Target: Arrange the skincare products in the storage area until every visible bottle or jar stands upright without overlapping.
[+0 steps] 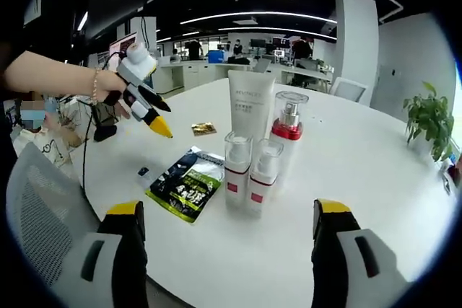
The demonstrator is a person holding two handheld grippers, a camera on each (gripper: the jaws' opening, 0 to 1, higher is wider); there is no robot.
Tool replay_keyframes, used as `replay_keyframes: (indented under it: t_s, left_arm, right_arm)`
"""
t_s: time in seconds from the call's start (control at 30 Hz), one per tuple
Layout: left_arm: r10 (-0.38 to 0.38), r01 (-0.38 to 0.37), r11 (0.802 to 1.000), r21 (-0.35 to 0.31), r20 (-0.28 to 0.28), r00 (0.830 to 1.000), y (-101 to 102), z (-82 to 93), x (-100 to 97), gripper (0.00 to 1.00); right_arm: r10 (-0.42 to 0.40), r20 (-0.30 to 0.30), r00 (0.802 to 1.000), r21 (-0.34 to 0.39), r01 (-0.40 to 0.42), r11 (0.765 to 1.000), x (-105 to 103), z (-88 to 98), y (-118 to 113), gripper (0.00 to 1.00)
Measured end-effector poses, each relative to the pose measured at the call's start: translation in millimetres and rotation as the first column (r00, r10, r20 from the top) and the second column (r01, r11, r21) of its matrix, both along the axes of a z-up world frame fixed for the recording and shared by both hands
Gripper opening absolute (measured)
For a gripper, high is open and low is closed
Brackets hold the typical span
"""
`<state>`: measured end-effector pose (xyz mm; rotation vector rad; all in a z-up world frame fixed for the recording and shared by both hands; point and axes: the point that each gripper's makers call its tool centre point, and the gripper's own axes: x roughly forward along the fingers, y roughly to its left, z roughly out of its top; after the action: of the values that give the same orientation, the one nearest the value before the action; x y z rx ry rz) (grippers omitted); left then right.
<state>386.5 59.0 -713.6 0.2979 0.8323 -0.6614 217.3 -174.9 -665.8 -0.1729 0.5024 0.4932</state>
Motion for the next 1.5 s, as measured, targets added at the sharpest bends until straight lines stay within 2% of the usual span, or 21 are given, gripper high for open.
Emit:
replay_keyframes:
  t_s: [0.13, 0.33, 0.7, 0.93, 1.13, 1.2, 1.3, 1.5]
  left_arm:
    - [-0.01, 0.01, 1.0, 0.004, -0.002, 1.0, -4, -2.1, 20.0, 0.87]
    - [-0.028, 0.029, 0.999, 0.032, -0.033, 0.999, -7, -24.1, 41.0, 0.83]
    - [0.001, 0.003, 0.997, 0.078, -0.055, 0.998, -4, -53.6, 71.0, 0.73]
    - [0.006, 0.0, 0.997, 0.08, -0.068, 0.998, -5, -58.3, 68.6, 0.7]
    - [0.002, 0.002, 0.997, 0.079, -0.052, 0.999, -7, -56.8, 72.8, 0.65]
    - [-0.006, 0.01, 0.997, 0.079, -0.046, 0.999, -9, -54.7, 71.0, 0.59]
    - [-0.008, 0.012, 0.997, 0.079, -0.049, 0.999, -8, -53.9, 71.4, 0.43]
    - [-0.005, 0.008, 0.998, 0.069, -0.042, 0.999, -8, -50.4, 72.6, 0.4]
  right_arm:
    - [-0.01, -0.007, 1.0, 0.001, 0.01, 1.0, 1, -1.4, -2, 0.96]
    - [-0.014, -0.018, 1.0, 0.0, 0.014, 1.0, 1, -4.6, -3, 0.96]
    - [-0.016, -0.034, 0.999, 0.0, 0.016, 1.0, 1, -6.9, -3, 0.95]
    - [-0.021, -0.039, 0.999, 0.002, 0.021, 1.0, 2, -8.0, -4, 0.95]
    - [-0.02, -0.044, 0.999, 0.003, 0.021, 1.0, 1, -9.2, -4, 0.94]
    - [-0.02, -0.043, 0.999, 0.002, 0.02, 1.0, 1, -9.0, -3, 0.94]
    - [-0.019, -0.045, 0.999, 0.002, 0.019, 1.0, 1, -9.2, -3, 0.93]
    - [-0.018, -0.04, 0.999, -0.002, 0.018, 1.0, 1, -8.3, -3, 0.93]
